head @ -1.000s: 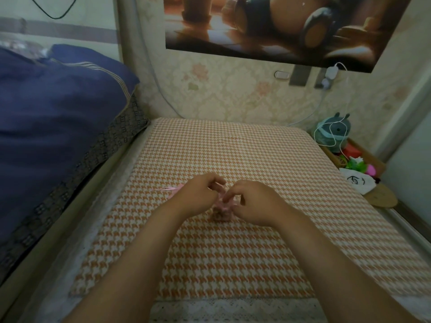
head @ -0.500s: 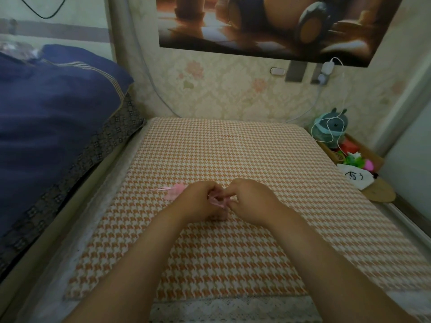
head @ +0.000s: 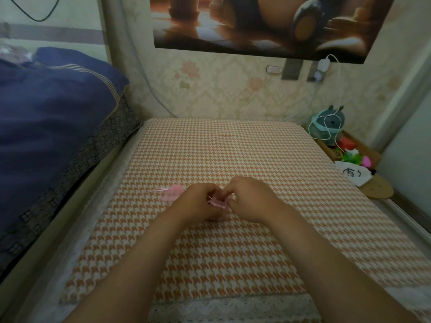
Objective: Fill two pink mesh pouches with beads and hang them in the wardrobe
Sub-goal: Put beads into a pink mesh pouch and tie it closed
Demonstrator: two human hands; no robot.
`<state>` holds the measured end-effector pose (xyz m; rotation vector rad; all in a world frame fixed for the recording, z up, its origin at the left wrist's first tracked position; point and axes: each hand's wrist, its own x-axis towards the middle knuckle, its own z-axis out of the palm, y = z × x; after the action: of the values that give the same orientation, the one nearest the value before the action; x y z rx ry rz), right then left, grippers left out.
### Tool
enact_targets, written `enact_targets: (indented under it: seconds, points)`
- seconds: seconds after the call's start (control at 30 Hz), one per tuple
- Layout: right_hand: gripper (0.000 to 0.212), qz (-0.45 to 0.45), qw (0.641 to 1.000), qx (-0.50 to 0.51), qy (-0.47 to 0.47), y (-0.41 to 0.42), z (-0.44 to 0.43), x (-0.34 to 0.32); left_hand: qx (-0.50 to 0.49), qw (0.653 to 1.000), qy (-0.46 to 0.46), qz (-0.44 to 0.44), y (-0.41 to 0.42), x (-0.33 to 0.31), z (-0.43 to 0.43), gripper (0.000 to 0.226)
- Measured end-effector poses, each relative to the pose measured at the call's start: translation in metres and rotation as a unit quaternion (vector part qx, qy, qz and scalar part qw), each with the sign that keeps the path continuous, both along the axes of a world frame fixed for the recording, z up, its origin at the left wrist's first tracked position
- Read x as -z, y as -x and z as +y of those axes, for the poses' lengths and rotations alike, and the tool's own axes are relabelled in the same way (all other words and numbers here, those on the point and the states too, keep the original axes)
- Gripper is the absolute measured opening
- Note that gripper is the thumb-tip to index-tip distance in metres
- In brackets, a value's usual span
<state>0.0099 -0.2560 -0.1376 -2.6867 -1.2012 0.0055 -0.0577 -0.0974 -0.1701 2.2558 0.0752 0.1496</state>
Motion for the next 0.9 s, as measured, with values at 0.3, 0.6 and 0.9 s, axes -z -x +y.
enact_targets:
  seconds: [0.3, 0.6, 0.9]
  points:
    - [0.020, 0.084, 0.994, 0.016, -0.070, -0.007, -0.004, 0.010, 0.015, 1.000, 0.023, 0.010, 0.002, 0.000, 0.001, 0.022]
    - [0.008, 0.170, 0.975, 0.025, -0.142, -0.012, -0.003, 0.021, -0.019, 0.999, 0.046, 0.021, 0.005, -0.004, 0.002, 0.016]
    - [0.017, 0.163, 0.972, 0.051, -0.163, -0.016, -0.002, 0.023, -0.074, 0.994, -0.078, 0.031, 0.016, -0.013, 0.028, 0.002]
